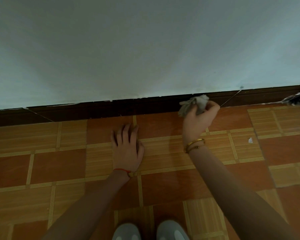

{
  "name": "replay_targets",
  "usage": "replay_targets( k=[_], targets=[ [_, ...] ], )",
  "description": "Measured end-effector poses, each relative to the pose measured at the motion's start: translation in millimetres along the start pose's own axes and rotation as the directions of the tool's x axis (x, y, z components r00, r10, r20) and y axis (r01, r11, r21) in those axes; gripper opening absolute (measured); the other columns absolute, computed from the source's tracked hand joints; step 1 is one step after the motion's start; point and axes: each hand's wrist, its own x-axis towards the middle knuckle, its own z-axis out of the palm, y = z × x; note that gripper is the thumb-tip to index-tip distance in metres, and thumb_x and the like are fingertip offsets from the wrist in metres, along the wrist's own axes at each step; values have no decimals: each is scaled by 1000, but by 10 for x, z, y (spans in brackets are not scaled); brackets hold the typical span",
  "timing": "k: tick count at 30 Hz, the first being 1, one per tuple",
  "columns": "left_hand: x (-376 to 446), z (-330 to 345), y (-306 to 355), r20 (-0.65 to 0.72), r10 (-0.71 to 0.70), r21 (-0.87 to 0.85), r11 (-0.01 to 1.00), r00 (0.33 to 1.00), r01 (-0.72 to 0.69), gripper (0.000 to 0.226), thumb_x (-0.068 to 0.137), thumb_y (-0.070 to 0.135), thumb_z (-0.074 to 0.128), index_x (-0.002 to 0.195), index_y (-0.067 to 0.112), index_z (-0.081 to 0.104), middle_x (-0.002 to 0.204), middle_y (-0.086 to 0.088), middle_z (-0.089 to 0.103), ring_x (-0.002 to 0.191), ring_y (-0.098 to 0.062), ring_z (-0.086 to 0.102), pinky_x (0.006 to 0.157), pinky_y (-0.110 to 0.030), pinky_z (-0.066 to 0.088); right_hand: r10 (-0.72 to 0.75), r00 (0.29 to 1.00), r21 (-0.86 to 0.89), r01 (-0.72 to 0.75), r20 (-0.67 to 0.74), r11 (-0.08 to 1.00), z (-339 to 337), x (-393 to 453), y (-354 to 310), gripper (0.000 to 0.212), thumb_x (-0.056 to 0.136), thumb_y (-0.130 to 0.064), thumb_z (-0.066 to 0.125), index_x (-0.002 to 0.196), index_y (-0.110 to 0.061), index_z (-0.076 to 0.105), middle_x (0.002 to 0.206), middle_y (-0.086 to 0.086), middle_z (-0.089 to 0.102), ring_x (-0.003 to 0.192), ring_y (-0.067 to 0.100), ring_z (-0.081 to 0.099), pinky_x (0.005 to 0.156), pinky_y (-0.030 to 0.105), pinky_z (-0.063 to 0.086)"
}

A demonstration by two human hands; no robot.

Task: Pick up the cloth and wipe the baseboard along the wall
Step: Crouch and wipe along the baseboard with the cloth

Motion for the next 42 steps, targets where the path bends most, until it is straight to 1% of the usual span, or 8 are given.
replay_targets(
  k=[7, 10, 17, 22, 26, 31, 35, 42],
  targets=[
    [13, -5, 4, 14, 1, 21, 1000, 1000, -2, 54, 93, 30, 50, 144, 11, 49, 147, -17, 46, 138, -39, 40, 117, -64, 20, -80, 945, -2, 84, 317, 996, 159, -497, -100, 29, 81, 2, 66, 101, -9, 49, 107, 9, 54, 98, 12, 55, 87, 29, 50],
    [9, 17, -30, 27, 17, 36, 999, 999, -18, 55, 92, 33, 55, 141, 8, 49, 145, -21, 47, 135, -43, 41, 114, -67, 23, -119, 895, 4, 130, 430, 991, 311, -846, -199, 28, 78, 4, 65, 99, -6, 49, 104, 10, 51, 87, -6, 45, 78, 6, 39],
    [3, -20, -11, 5, 2, -20, 1000, 1000, -2, 55, 93, 31, 47, 144, 13, 48, 147, -16, 46, 138, -38, 40, 117, -64, 20, 17, 963, -57, -2, 269, 998, 189, -493, -108, 30, 80, 9, 62, 104, -4, 50, 112, 10, 51, 90, 4, 49, 75, -3, 37],
    [12, -23, 2, 22, -6, -26, 1000, 1000, 7, 55, 93, 31, 46, 145, 13, 49, 148, -15, 46, 139, -37, 39, 117, -64, 21, 17, 997, -146, -5, 82, 989, 51, -83, 107, 29, 79, 13, 56, 105, 2, 50, 112, 18, 52, 94, 16, 51, 78, 10, 45],
    [12, -19, 8, 29, -5, -16, 1000, 1000, 6, 56, 93, 31, 46, 145, 13, 48, 148, -16, 45, 139, -37, 39, 117, -64, 20, -30, 983, -166, 60, 179, 984, 81, -200, 105, 30, 78, 15, 56, 103, 1, 48, 113, 16, 49, 91, 13, 48, 73, -5, 36],
    [11, -16, 7, 27, -2, -2, 1000, 1000, 2, 56, 92, 31, 46, 145, 12, 48, 147, -17, 46, 138, -38, 40, 117, -64, 20, -88, 909, -146, 160, 408, 976, 243, -627, 73, 31, 77, 9, 64, 100, -4, 47, 110, 11, 49, 92, 9, 48, 74, -4, 35],
    [12, -16, -12, 40, -1, -4, 1000, 999, 1, 56, 93, 33, 43, 145, 11, 48, 147, -17, 46, 138, -38, 39, 117, -64, 19, -85, 907, -76, 127, 412, 989, 299, -739, 3, 27, 79, 8, 63, 99, -5, 49, 107, 9, 50, 87, 3, 45, 75, -3, 34],
    [5, -43, 4, 44, -13, -37, 999, 999, 14, 55, 93, 32, 45, 146, 13, 48, 150, -14, 44, 140, -37, 38, 118, -64, 18, -8, 999, -61, 11, 46, 998, 88, -196, -50, 27, 80, 7, 59, 104, -3, 51, 110, 12, 51, 92, 14, 52, 77, 12, 42]
  ],
)
